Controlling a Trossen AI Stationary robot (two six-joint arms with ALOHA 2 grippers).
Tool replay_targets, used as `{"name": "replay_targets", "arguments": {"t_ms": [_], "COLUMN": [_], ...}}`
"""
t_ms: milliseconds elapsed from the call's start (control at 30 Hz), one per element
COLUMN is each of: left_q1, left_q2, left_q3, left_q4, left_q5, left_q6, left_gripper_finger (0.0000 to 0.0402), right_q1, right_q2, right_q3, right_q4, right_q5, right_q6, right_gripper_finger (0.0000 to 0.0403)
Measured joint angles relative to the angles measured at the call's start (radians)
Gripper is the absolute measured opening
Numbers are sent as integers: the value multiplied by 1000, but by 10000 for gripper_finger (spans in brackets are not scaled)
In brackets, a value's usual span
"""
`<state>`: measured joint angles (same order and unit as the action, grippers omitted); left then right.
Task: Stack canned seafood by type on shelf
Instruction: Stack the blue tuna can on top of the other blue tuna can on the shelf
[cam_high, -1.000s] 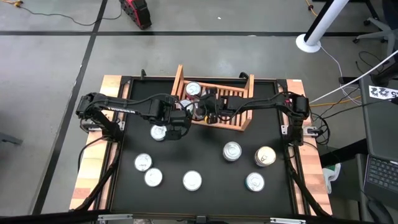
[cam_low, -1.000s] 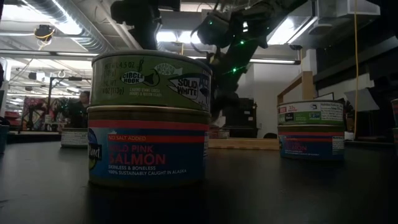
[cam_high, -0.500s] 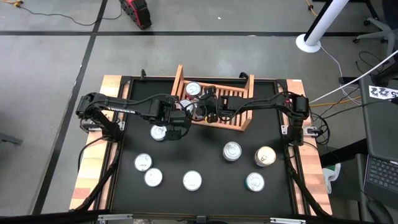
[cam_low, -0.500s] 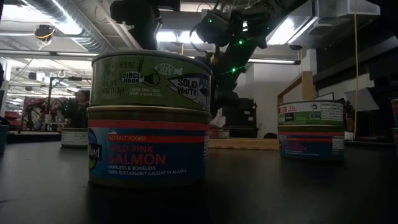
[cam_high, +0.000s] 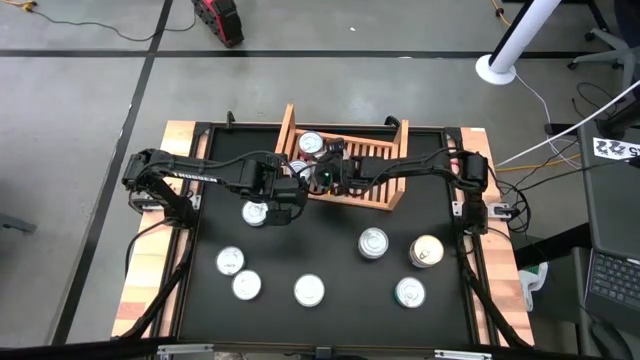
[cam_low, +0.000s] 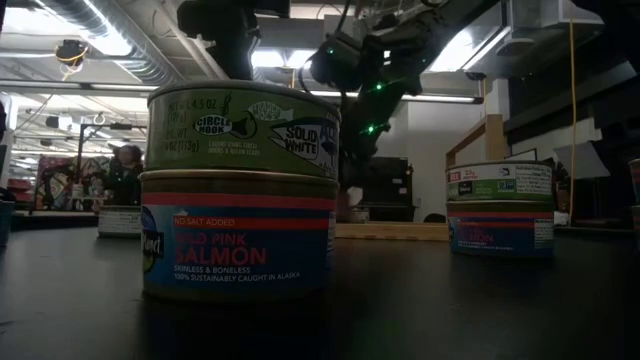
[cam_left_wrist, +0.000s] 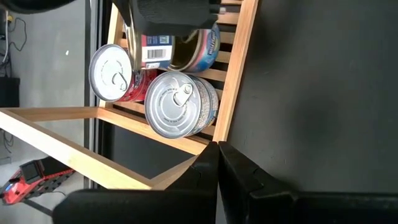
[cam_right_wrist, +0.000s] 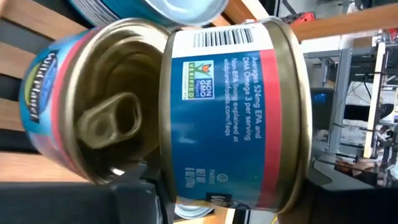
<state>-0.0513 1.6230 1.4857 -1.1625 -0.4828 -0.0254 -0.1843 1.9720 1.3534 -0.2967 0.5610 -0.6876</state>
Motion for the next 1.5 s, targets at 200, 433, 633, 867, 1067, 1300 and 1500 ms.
{"name": "replay_targets", "arguments": {"t_ms": [200,433,633,867,1067,1300,1500], "left_q1": [0,0,0,0,0,0,0], "left_q2": [0,0,0,0,0,0,0], "left_q3": [0,0,0,0,0,0,0], "left_q4": [0,0,0,0,0,0,22], "left_q5": [0,0,0,0,0,0,0], "left_q6": [0,0,0,0,0,0,0], "left_gripper_finger": [4,4,4,4,4,4,4], "right_q1": [1,3,10,28,35,35,34], "right_q2": [4,5,5,5,4,4,3], "right_q3": [-3,-4,-4,-4,-3,-3,-3], "right_q4": [-11,-19,-22,-60,-104,-106,-106], "right_q5": [-15,-31,-27,34,28,24,28], "right_q6": [0,0,0,1,10,5,3], "right_gripper_finger": [214,244,250,250,250,250,250]}}
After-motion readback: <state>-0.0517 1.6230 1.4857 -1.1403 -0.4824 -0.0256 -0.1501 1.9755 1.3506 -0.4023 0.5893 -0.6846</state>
